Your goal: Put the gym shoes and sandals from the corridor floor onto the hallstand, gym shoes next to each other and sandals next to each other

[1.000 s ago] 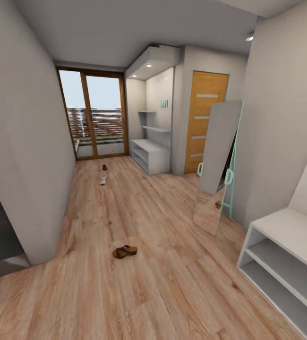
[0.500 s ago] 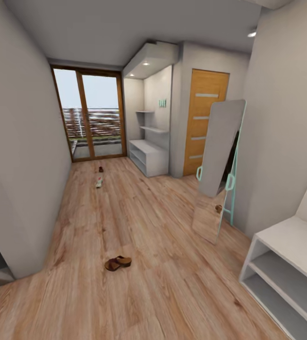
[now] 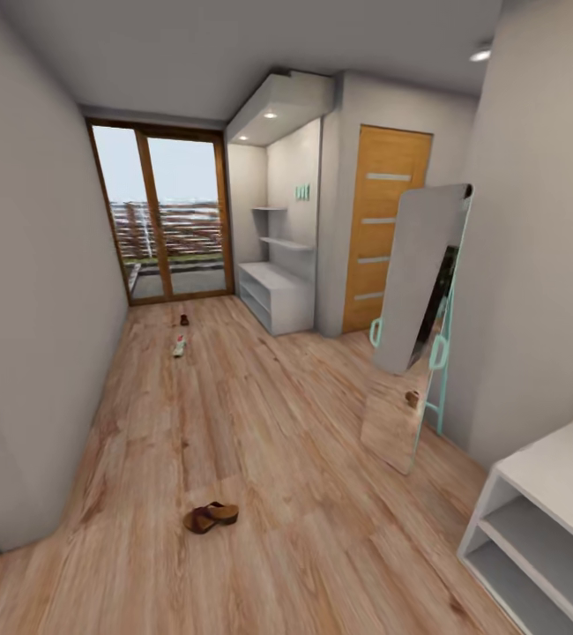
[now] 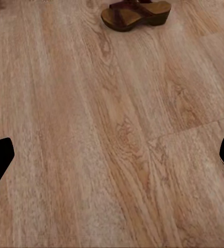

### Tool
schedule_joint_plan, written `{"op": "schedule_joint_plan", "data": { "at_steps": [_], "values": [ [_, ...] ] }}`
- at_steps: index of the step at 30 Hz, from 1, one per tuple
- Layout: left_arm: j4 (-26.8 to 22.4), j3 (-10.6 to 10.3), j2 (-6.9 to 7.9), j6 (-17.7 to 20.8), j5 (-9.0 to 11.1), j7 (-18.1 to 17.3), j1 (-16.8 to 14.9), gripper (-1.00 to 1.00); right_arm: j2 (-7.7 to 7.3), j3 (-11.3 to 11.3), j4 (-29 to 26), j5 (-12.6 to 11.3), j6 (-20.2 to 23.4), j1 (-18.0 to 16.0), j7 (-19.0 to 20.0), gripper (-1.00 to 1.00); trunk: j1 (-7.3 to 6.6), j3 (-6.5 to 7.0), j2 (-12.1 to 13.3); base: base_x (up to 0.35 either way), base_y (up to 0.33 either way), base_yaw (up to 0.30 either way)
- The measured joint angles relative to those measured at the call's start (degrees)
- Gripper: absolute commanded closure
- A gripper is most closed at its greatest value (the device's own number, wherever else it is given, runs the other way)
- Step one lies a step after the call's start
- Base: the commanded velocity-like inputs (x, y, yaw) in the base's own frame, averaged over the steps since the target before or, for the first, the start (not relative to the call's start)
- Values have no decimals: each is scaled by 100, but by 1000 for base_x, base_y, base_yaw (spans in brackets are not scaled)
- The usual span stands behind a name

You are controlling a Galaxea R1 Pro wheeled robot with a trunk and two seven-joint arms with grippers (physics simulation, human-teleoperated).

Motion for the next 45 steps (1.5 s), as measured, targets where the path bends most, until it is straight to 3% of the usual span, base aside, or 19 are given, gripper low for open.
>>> {"op": "schedule_joint_plan", "data": {
  "at_steps": [29, 45],
  "values": [
    [0, -7, -1, 0, 0, 0, 0, -100, 0, -1, 3, -2, 0, 0, -8, -100, 0, 0, 0, 339, -4, 0],
    [1, -8, -6, 0, 0, 0, 0, -100, 0, -2, 4, -3, 0, 0, -8, -100, 0, 0, 0, 308, -122, 0]
  ]
}}
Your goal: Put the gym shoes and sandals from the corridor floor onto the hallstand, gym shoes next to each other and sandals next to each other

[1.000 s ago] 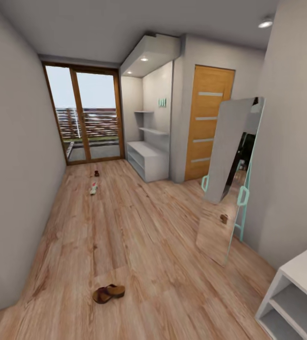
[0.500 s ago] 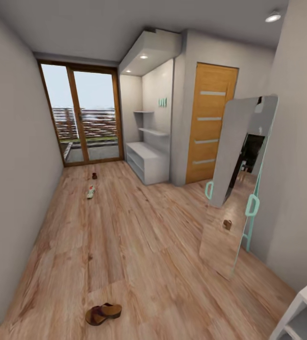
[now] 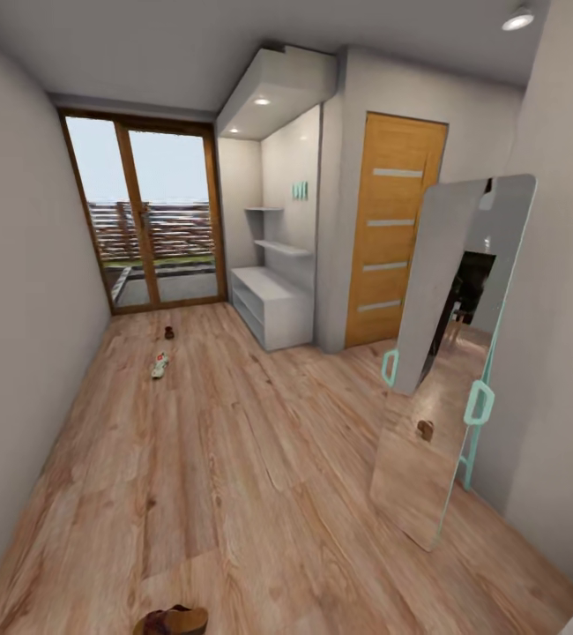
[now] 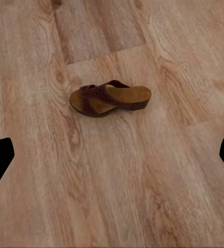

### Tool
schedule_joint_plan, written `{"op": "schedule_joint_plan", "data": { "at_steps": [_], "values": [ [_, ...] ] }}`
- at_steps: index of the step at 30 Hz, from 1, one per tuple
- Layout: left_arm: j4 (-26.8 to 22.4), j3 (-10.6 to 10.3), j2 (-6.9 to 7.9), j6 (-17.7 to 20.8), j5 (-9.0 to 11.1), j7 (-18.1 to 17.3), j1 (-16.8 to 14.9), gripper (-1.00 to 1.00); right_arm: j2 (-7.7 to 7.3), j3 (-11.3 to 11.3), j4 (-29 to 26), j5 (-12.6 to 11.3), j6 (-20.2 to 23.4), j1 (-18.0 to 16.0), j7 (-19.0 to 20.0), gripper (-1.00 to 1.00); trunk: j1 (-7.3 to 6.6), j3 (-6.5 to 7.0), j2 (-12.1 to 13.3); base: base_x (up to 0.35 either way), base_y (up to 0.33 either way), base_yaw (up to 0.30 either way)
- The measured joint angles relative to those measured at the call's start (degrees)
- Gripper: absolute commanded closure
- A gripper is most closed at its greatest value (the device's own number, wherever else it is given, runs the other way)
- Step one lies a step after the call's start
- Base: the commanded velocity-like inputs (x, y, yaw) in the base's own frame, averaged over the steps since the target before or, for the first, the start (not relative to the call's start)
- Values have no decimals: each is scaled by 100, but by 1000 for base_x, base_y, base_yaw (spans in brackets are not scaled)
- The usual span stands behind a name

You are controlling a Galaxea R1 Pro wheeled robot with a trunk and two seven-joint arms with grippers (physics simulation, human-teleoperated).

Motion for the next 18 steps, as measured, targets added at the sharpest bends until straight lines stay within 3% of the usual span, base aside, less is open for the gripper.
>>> {"op": "schedule_joint_plan", "data": {
  "at_steps": [12, 18],
  "values": [
    [0, 3, 3, 0, 0, 0, 0, -100, 0, 0, 1, 0, 0, 0, 0, -100, 0, 0, 0, 296, -141, 0],
    [-2, 7, 8, 0, 0, 0, 1, -100, 4, 2, 0, 0, -1, -1, 0, -100, 0, 0, 0, 296, -142, 196]
  ]
}}
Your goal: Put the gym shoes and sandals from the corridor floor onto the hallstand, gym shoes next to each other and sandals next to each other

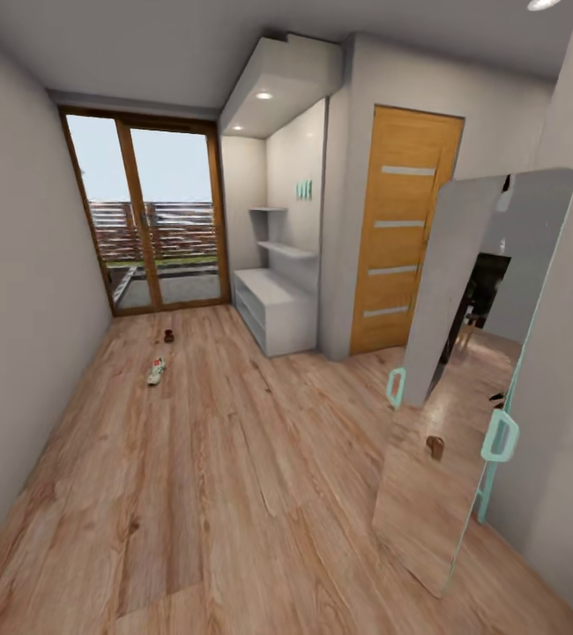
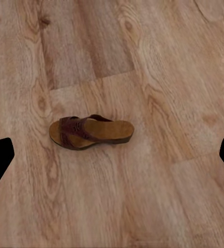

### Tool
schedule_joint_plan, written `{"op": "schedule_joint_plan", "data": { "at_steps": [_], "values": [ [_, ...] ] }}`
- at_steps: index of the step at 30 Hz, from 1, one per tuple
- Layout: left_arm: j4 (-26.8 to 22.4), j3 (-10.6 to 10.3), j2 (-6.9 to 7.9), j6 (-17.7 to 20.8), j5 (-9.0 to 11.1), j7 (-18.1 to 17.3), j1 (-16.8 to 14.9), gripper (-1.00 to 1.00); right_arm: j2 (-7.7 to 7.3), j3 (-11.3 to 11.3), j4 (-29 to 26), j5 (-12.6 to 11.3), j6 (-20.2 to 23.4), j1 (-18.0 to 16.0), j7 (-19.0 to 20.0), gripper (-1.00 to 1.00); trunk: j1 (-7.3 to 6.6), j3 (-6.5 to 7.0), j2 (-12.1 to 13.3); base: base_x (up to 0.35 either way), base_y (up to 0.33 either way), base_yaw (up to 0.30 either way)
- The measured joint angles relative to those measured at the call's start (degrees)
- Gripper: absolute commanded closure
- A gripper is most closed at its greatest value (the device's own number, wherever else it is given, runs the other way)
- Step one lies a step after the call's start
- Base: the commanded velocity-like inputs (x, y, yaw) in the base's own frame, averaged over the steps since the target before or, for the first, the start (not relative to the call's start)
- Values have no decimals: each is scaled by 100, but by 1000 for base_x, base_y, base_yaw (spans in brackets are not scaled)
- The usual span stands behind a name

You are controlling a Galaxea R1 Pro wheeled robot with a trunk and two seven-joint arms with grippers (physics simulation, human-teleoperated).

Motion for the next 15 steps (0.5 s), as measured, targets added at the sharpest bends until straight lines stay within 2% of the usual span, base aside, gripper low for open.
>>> {"op": "schedule_joint_plan", "data": {
  "at_steps": [5, 9, 15],
  "values": [
    [0, 2, 0, -2, 0, 0, 0, -100, 5, 3, 4, 2, 0, 0, 0, -100, 0, 0, 0, 312, -124, 256],
    [-1, 3, 1, -2, 0, 0, 0, -100, 8, 4, 6, 6, -1, 0, 0, -100, 0, 0, 0, 334, -33, 255],
    [1, 2, -3, -1, 0, 0, -1, -100, 9, 0, 5, 4, 0, 1, 0, -100, 0, 0, 0, 339, -6, 87]
  ]
}}
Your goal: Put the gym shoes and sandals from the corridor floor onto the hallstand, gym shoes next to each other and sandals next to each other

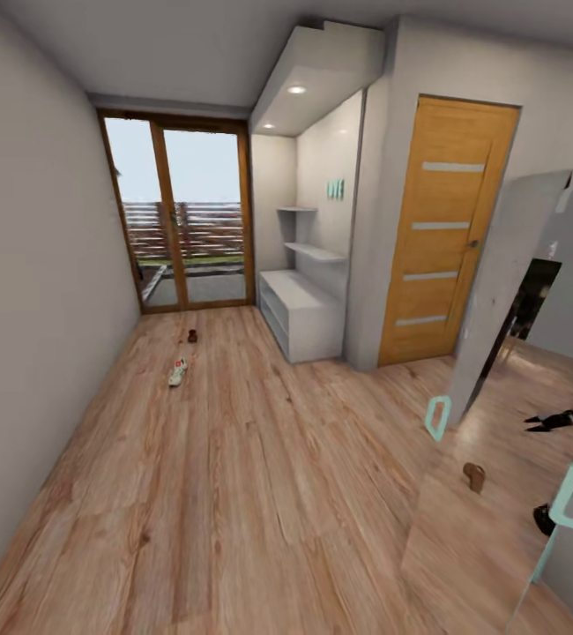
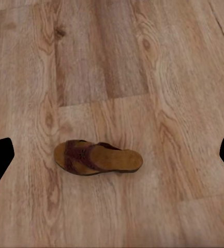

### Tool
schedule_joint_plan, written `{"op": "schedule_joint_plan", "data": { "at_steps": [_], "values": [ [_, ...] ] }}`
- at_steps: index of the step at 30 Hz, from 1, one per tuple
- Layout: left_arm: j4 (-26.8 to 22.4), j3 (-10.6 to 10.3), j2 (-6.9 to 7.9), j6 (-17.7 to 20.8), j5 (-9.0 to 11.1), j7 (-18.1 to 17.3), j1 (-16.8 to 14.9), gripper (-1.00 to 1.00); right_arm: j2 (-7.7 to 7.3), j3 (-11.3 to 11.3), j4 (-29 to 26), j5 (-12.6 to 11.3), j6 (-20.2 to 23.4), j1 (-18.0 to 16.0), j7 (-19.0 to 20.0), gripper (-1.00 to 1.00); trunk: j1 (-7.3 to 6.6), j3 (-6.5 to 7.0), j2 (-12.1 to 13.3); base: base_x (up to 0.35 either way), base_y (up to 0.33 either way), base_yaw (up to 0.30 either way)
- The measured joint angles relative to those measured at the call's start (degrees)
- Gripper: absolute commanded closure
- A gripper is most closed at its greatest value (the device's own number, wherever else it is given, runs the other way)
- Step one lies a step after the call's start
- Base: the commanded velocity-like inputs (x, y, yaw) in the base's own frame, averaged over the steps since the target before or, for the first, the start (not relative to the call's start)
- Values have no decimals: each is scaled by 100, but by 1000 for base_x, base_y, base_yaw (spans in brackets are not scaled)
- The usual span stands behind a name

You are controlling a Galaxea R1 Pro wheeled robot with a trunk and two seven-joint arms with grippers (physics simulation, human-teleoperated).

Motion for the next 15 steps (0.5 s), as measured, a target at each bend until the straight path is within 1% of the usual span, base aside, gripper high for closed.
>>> {"op": "schedule_joint_plan", "data": {
  "at_steps": [7, 15],
  "values": [
    [1, -3, -5, 1, 0, 0, 0, -100, 1, -1, -1, -3, 0, 0, 0, -100, 0, 0, 0, 329, -64, 18],
    [1, -6, -6, 1, 0, 0, 0, -100, 2, -2, -2, -4, 1, 1, 0, -100, 1, 0, 0, 300, -135, 3]
  ]
}}
